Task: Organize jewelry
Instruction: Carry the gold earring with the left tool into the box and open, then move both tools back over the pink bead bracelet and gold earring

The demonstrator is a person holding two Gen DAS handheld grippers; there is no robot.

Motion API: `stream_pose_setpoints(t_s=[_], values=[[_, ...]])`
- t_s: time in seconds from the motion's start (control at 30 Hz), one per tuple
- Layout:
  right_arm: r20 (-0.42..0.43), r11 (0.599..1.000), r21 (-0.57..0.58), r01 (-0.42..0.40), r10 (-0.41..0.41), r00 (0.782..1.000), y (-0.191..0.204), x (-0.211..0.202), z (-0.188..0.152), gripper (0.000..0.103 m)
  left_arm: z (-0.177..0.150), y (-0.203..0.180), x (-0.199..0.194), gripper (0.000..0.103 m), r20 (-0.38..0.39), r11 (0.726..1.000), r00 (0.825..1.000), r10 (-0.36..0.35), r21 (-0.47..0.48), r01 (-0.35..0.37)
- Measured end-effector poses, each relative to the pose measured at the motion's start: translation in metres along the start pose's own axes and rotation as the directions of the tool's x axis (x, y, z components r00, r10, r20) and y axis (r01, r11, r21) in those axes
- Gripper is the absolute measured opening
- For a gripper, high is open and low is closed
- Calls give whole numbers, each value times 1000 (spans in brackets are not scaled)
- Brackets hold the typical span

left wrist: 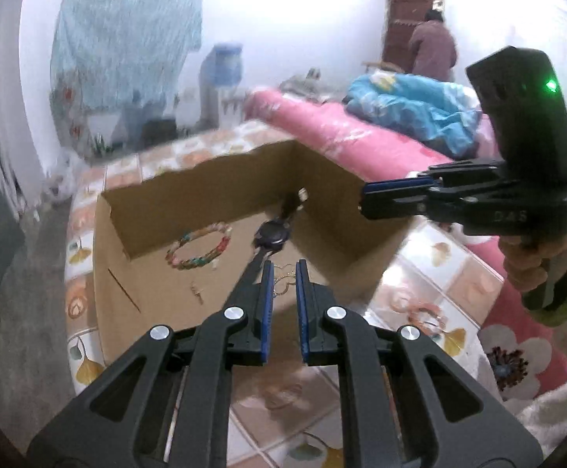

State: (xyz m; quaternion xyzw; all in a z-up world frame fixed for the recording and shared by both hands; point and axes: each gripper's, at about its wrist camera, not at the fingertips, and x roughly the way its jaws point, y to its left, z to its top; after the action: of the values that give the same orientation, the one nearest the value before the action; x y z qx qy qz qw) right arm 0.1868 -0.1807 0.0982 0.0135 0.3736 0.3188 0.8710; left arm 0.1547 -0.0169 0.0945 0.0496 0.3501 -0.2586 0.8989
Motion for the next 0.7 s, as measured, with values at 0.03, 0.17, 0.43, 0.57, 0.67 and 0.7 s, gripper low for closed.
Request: stream_pose_setpoints(t_s=[0.03,0.17,0.43,0.57,0.67,0.7], values=[[-42,1000,19,-9,10,999,-7,11,7,12,7,10,9,10,-32,1000,999,-14,-23,13],[-176,997,77,-17,31,984,-28,54,20,12,26,40,51,10,-170,996,985,-41,-90,26],[-306,995,93,24,5,952,-49,97,23,12,38,67,107,10,-329,988,943,-54,-152,3],[-303,996,88,30,-2,953,-53,96,25,13,39,76,118,12,-358,982,931,-68,-191,-2],[-297,995,93,31,-2,955,-56,94,27,13,40,79,121,18,-358,978,930,-80,-209,3],[-295,995,96,35,-6,955,-58,94,28,13,39,79,121,18,-356,978,931,-76,-210,0]])
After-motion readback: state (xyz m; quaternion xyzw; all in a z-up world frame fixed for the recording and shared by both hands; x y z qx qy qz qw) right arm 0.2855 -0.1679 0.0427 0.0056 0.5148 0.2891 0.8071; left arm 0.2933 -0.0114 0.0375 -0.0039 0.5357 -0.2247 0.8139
